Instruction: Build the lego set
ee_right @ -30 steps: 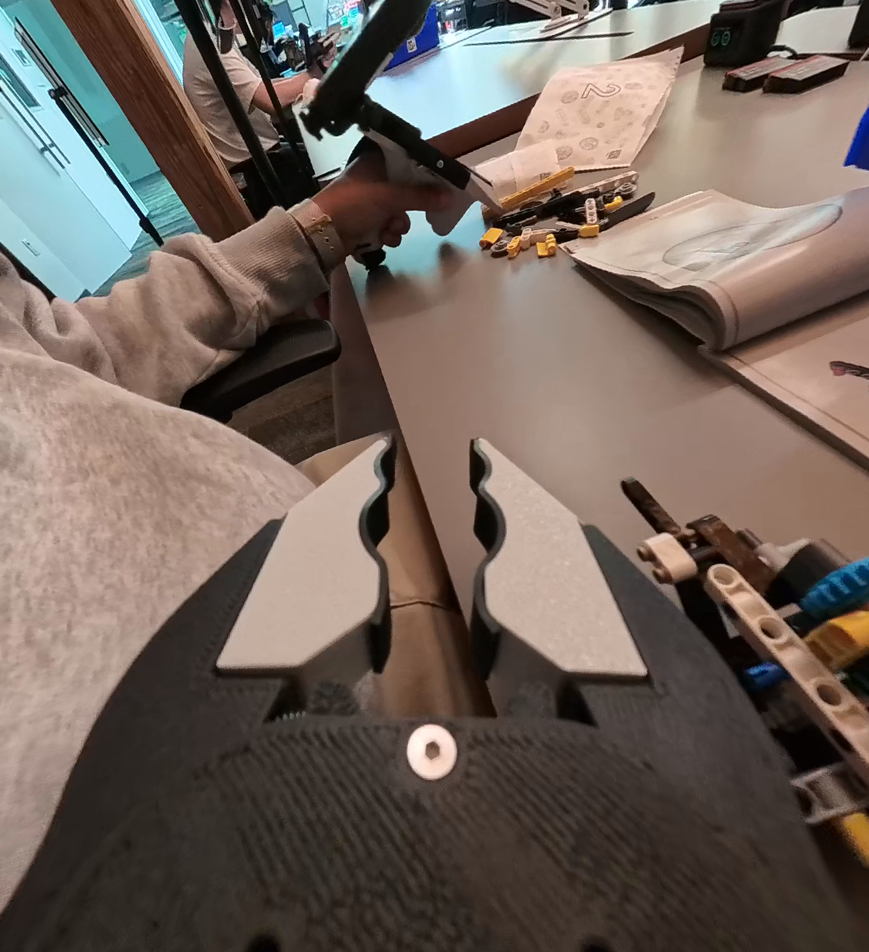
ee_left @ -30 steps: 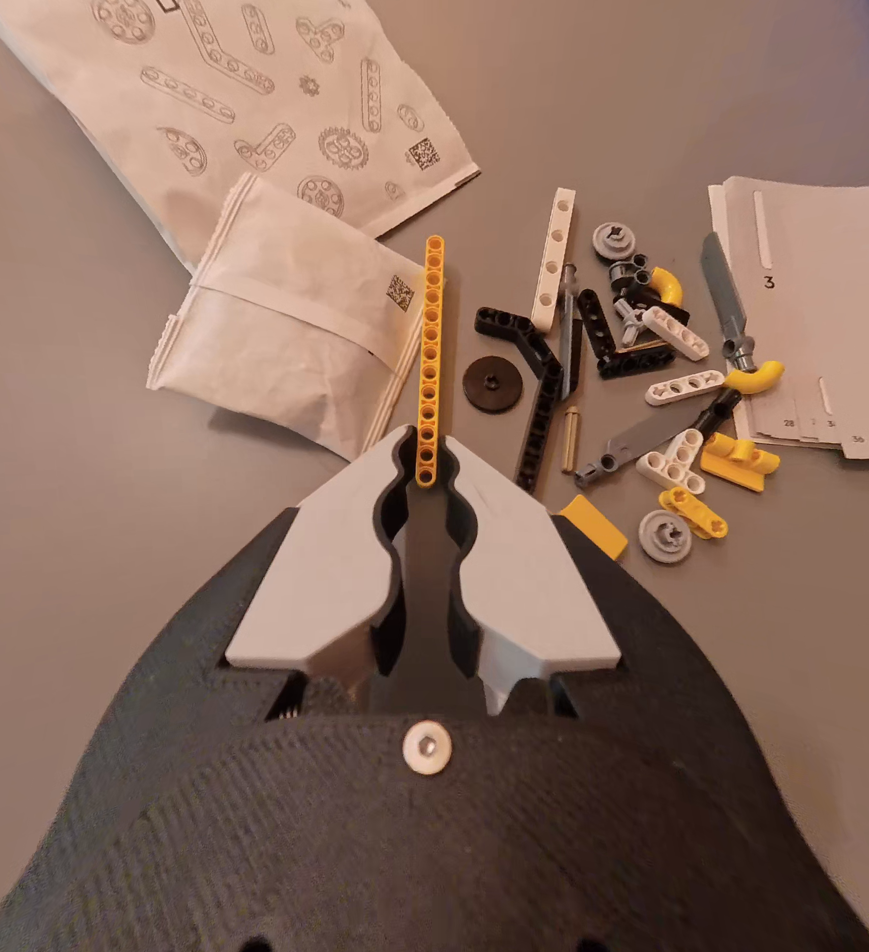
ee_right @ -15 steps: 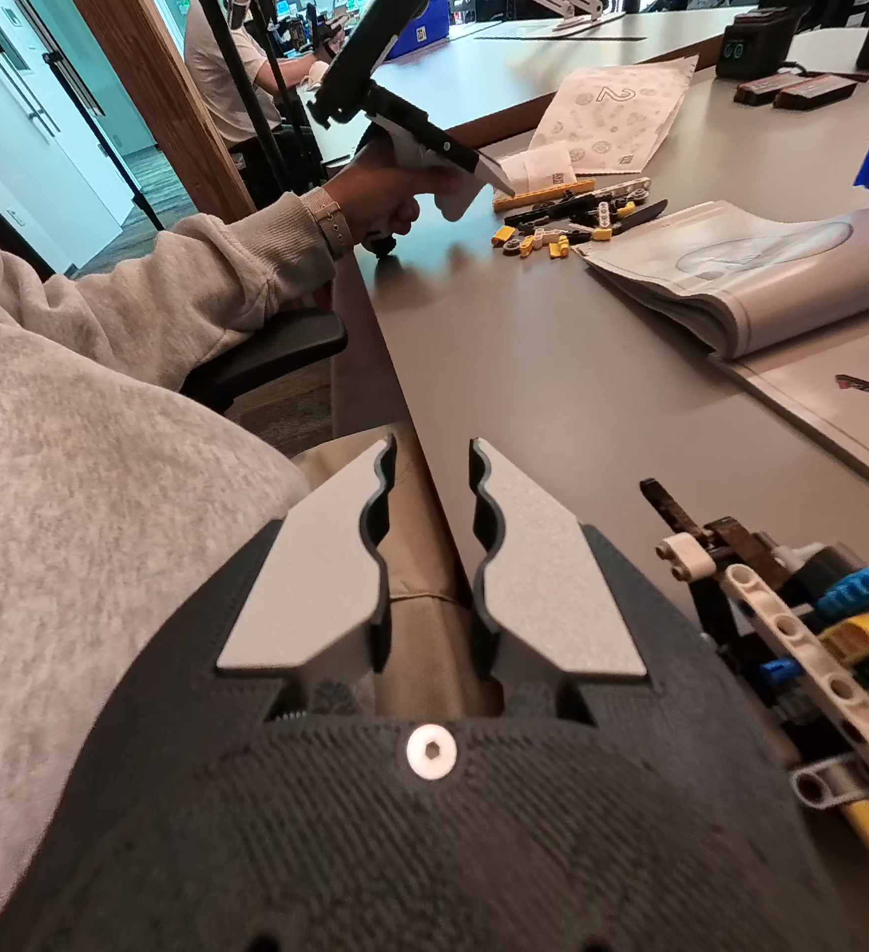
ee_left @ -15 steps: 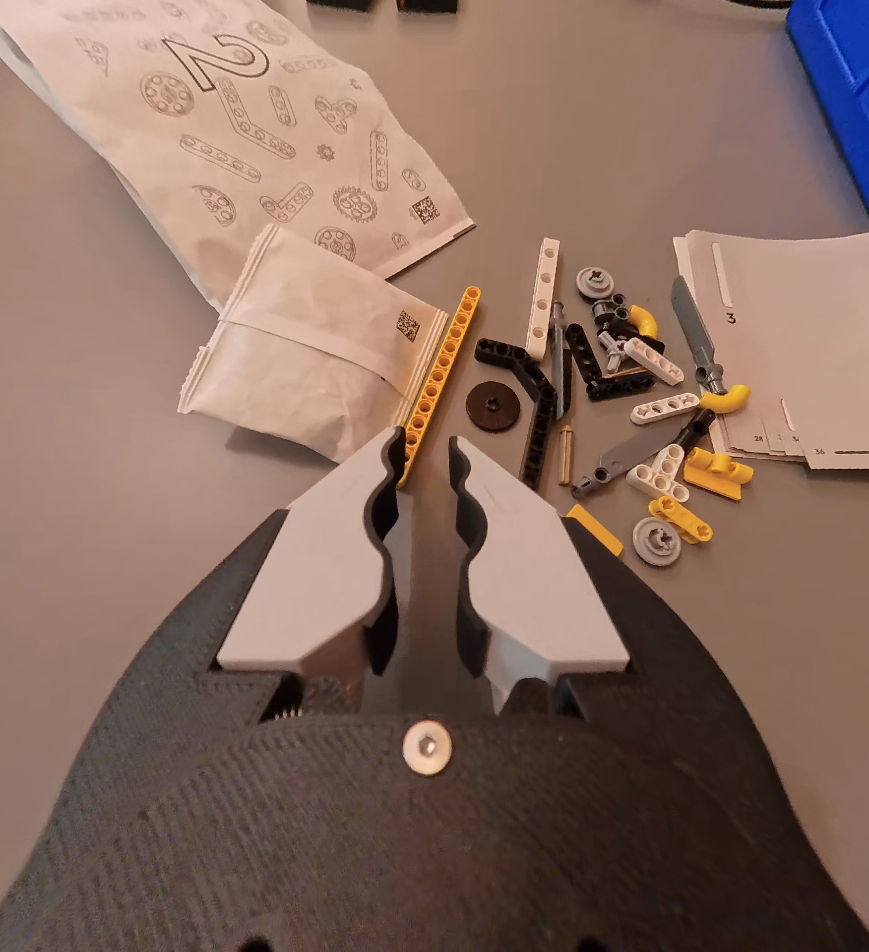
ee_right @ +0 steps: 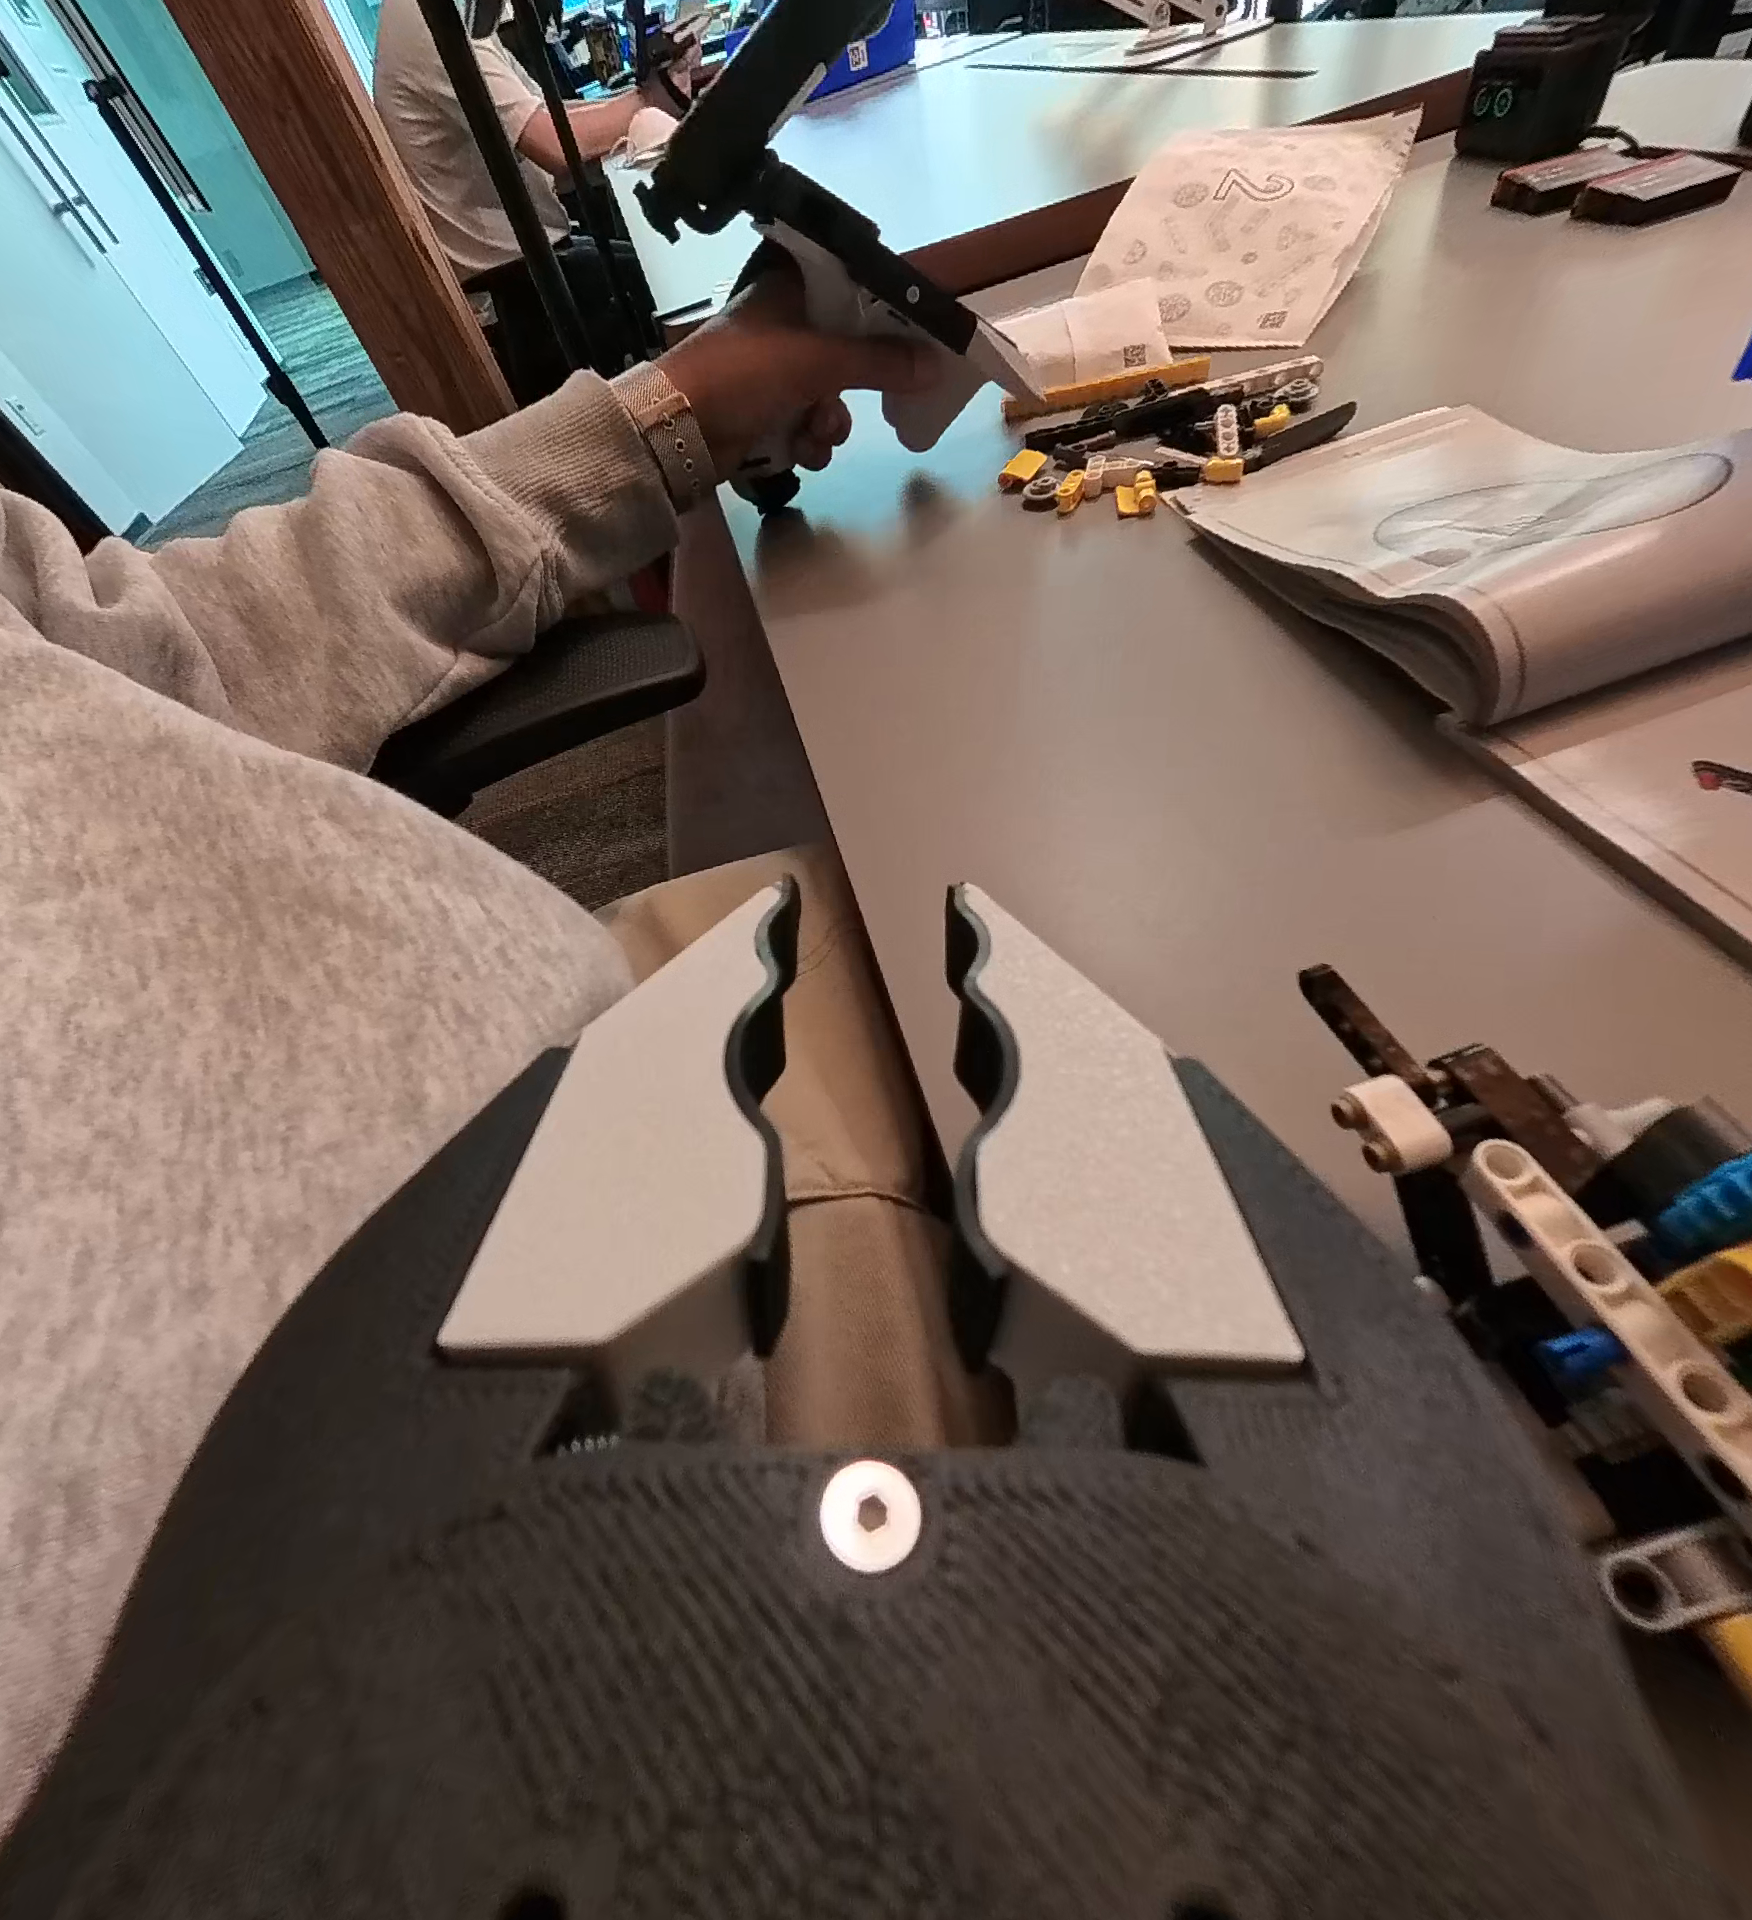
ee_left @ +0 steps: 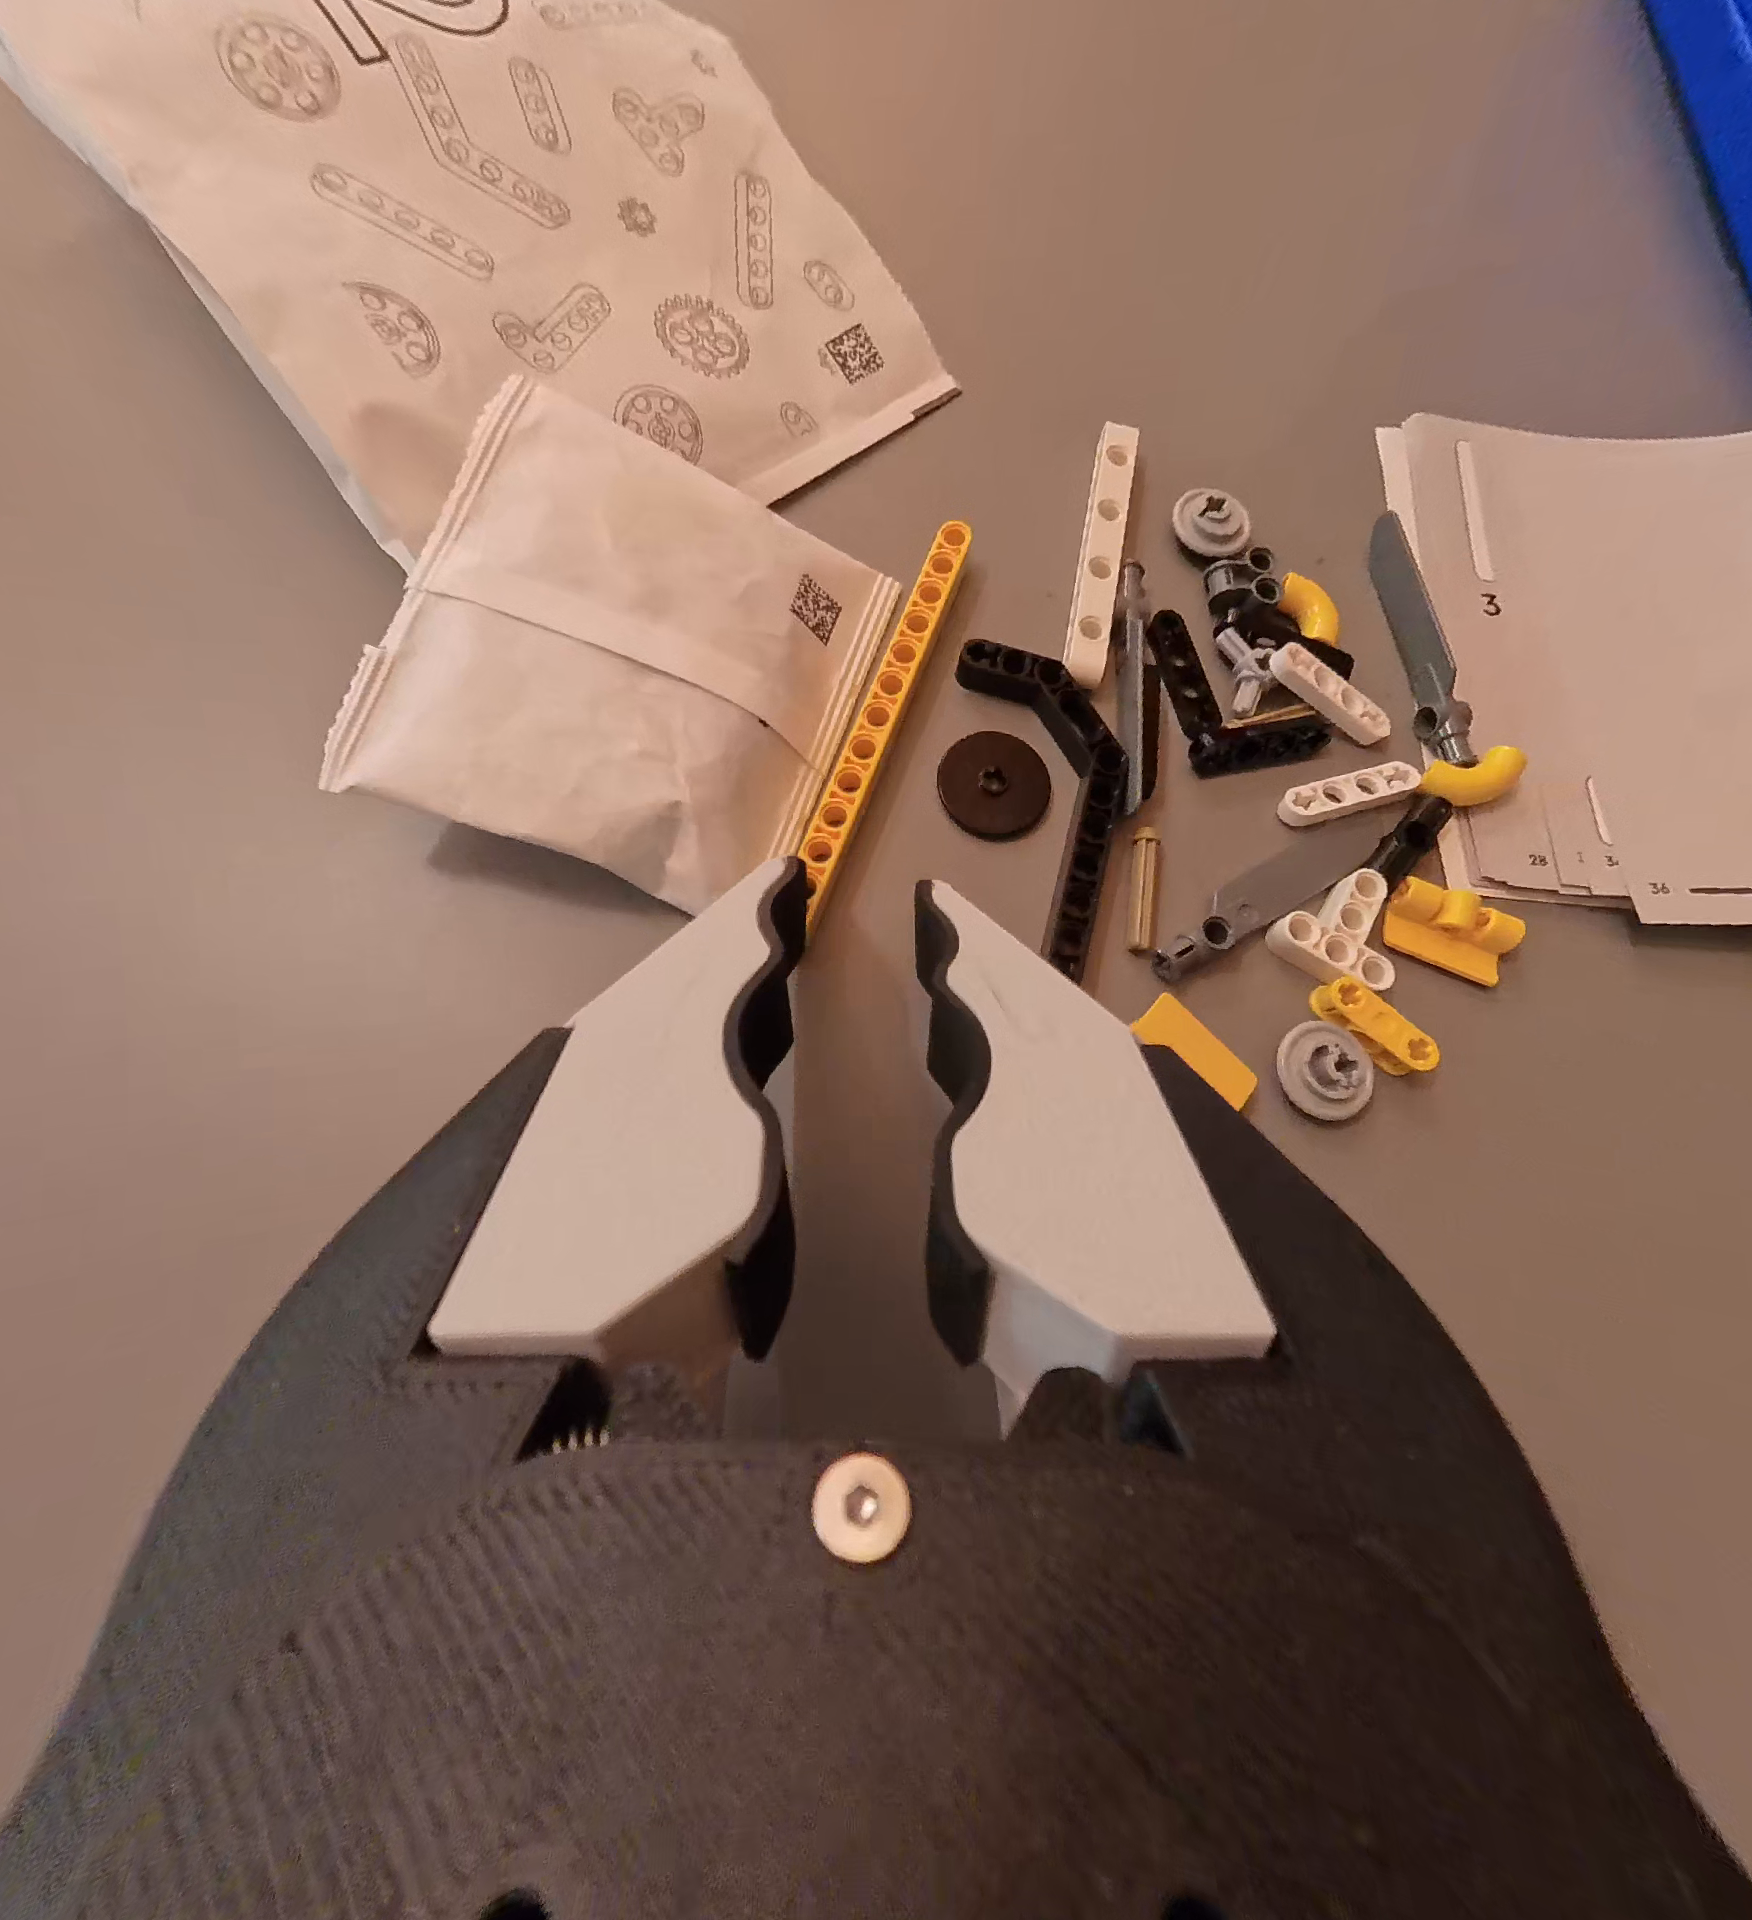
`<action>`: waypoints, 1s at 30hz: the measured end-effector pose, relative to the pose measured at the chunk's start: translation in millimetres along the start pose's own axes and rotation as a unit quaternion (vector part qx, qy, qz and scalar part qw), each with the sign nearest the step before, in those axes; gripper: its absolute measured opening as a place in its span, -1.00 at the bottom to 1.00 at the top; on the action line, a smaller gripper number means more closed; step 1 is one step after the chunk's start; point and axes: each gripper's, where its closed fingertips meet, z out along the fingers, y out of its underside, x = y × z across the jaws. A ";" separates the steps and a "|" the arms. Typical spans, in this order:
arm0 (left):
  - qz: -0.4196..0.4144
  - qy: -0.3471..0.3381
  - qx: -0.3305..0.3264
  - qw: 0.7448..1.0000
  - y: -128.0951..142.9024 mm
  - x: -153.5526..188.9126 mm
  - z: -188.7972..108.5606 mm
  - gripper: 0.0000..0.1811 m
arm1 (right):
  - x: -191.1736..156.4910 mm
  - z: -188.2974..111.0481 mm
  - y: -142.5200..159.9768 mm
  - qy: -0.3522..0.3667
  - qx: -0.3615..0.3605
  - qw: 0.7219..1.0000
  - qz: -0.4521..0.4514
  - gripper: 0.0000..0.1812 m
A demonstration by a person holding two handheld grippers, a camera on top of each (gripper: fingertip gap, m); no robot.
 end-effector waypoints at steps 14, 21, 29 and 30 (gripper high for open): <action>-0.008 0.028 0.043 0.999 -8.2 13.5 -10.0 -0.85 | -2.4 2.0 0.6 -0.003 -0.002 1.000 -0.003 -0.71; -0.040 0.079 0.053 0.995 -24.9 32.5 -1.8 -0.74 | -12.3 16.8 -2.5 -0.009 -0.002 1.000 -0.016 -0.72; -0.069 -0.087 0.099 0.989 -59.2 -84.8 -16.1 -0.22 | -10.8 36.8 -2.8 -0.025 -0.009 1.000 -0.011 -0.74; -0.102 -0.058 0.089 0.989 -58.0 -89.2 -10.9 -0.17 | -9.0 38.2 -3.3 -0.027 -0.007 1.000 -0.004 -0.74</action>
